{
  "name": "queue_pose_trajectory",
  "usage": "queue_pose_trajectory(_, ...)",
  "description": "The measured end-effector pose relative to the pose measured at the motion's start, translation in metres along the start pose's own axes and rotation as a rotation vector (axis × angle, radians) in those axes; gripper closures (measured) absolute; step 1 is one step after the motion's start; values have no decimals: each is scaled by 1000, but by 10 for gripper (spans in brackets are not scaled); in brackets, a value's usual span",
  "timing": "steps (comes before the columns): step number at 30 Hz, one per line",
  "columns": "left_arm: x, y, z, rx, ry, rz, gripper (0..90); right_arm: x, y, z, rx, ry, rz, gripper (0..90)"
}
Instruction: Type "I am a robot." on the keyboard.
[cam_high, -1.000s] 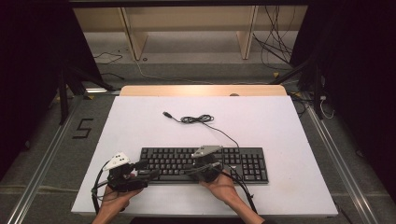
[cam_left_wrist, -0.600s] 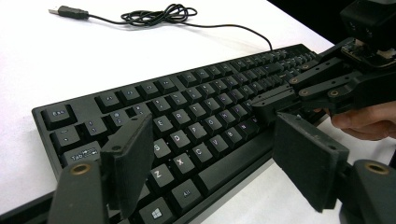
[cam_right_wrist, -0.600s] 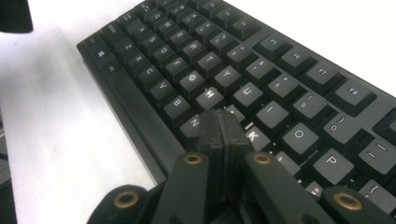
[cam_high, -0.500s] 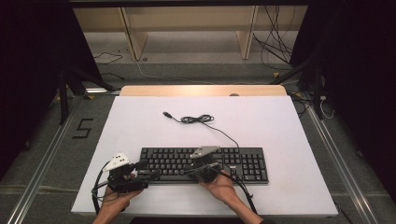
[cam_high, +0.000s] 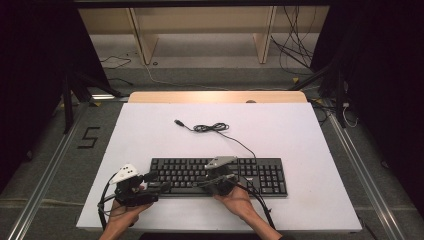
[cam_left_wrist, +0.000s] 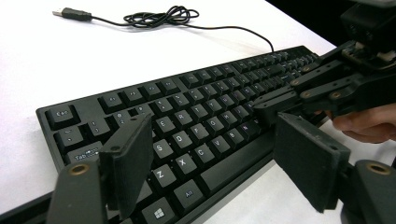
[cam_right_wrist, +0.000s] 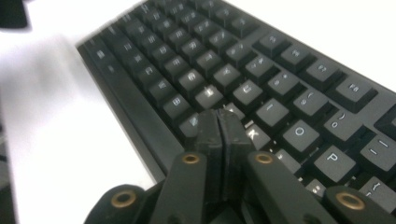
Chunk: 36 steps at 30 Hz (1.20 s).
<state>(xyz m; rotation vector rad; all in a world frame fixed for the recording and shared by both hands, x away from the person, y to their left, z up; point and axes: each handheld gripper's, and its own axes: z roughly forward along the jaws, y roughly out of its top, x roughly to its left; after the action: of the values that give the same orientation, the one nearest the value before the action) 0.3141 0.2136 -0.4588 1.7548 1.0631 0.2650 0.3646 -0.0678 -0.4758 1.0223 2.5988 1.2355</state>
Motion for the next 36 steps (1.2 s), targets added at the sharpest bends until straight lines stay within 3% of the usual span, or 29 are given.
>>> queue_pose_trajectory(6,1,0,-1,-10,8,-4,281,-3,3,-10,-53,12,19,809)
queue_pose_trajectory(14,2,0,-2,-23,13,-6,280,-2,4,-18,-85,53,37,574)
queue_pose_trajectory(20,3,1,-3,-33,17,-9,276,1,5,-21,-93,69,32,450)
queue_pose_trajectory(29,5,1,-5,-52,27,-14,276,9,3,-24,-99,90,11,446)
queue_pose_trajectory(36,7,0,-6,-55,30,-18,276,14,1,-21,-85,92,-12,513)
